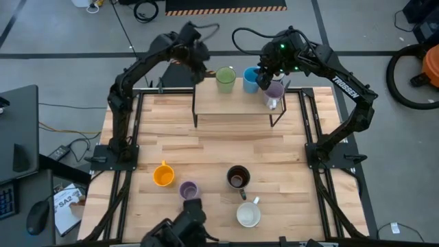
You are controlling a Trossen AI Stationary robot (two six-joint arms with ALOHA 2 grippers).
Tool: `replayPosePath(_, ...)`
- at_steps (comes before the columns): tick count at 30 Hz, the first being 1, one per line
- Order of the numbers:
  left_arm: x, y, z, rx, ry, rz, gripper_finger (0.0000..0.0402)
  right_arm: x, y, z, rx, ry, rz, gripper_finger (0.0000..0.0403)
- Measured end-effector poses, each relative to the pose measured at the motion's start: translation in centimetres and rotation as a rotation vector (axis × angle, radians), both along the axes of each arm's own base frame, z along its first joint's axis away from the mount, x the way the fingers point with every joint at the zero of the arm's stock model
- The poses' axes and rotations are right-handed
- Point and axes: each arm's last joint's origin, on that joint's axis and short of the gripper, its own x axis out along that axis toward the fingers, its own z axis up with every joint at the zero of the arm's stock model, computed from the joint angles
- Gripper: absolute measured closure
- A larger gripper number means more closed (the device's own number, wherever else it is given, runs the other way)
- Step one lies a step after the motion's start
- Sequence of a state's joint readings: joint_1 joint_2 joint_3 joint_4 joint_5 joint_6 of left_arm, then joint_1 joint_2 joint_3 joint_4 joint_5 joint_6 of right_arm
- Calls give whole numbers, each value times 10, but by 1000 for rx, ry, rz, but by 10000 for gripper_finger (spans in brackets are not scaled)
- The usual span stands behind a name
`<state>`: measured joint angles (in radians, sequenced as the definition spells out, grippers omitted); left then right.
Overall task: Place coffee mugs
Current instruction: Put the green mug on the shelf
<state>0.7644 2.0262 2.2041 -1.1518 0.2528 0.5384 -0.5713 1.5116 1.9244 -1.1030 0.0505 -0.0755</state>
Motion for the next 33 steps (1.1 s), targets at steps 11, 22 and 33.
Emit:
replayPosePath(11, 33, -16, -59, -17, 40, -98, 298, 0, 0, 1, 4, -10, -7, 252)
replayPosePath(22, 55, -29, -76, 48, -9, -102, 299, 0, 0, 0, 11, -13, -13, 252)
replayPosePath(33, 68, -37, -84, 92, -58, -104, 299, 0, 0, 0, 11, -12, -13, 252)
